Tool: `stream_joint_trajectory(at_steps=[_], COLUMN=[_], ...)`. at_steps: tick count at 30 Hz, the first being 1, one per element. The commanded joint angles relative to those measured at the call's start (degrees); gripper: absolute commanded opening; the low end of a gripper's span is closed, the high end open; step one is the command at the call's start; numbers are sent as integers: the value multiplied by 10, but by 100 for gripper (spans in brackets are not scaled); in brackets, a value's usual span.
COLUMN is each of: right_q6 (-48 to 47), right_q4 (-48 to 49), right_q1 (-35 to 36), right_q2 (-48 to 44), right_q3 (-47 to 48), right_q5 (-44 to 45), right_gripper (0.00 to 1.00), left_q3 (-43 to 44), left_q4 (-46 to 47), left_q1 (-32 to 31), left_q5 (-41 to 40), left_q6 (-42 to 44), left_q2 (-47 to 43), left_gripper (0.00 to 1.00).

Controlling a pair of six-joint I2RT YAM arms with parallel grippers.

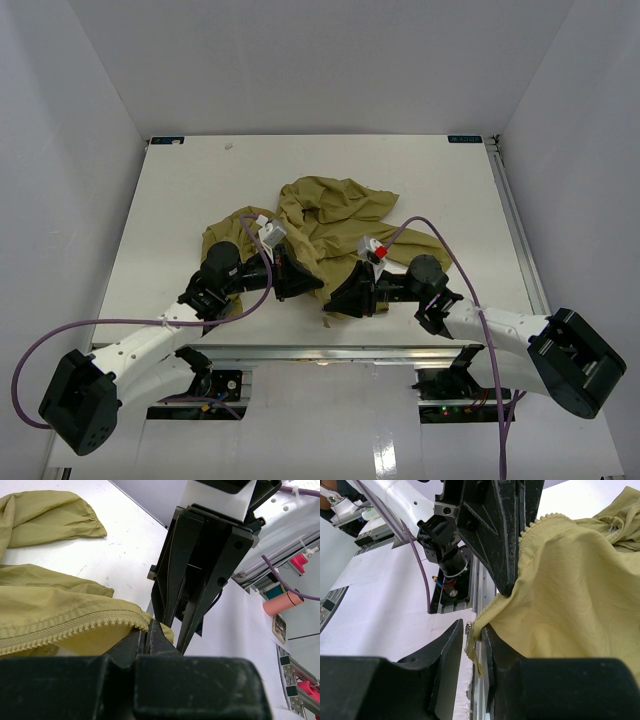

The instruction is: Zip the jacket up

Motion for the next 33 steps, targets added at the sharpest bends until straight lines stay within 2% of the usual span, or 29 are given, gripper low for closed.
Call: stream_joint_trajectory(at_steps=[1, 9, 19, 24, 30, 33], right_q6=[-14, -14, -15, -7, -10, -11], right_q4=[-6, -9, -12, -6, 2, 8], right_q1=[-2, -2, -2, -2, -2, -2], right_q2=[-2, 17, 14, 4, 3, 7], right_q3=[5, 12, 10, 5, 0, 0], right_q5=[5, -6, 8, 13, 14, 14], right_gripper=[27, 26, 17, 8, 8, 8], left_q3=[-1, 0, -1, -4, 5, 9], left_q4=[2, 2, 2, 1, -15, -19], left_q1=[2, 2, 2, 2, 2, 2], left_q5=[-5, -3, -4, -9, -30, -42], left_q6=[7, 6, 7, 11, 10, 7], left_q2=[-14, -16, -17, -15, -18, -24], left_gripper=[0, 0, 0, 0, 0, 10])
